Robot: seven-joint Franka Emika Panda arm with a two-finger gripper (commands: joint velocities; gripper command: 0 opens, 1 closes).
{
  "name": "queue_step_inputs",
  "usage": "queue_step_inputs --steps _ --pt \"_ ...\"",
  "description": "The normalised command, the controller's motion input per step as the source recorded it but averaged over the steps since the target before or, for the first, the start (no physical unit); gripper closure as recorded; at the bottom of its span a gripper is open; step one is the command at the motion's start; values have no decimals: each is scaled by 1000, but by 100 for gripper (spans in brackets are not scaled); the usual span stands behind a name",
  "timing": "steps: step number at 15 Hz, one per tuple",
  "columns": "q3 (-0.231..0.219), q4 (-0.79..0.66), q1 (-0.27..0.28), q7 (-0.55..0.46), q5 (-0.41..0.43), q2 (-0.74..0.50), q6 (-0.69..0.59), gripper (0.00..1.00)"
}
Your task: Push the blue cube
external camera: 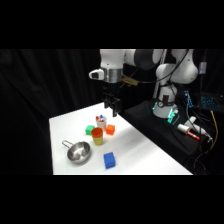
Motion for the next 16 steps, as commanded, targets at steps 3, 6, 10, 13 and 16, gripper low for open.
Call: queue_step_inputs --steps 3,6,10,13,16 --pt "18 17 -2 -15 22 15 18 0" --pt "51 92 37 -4 14 96 64 0" --pt "78 220 88 1 10 223 94 0" --pt "53 338 91 80 -103 307 76 0" --pt "0 401 74 102 -177 355 54 25"
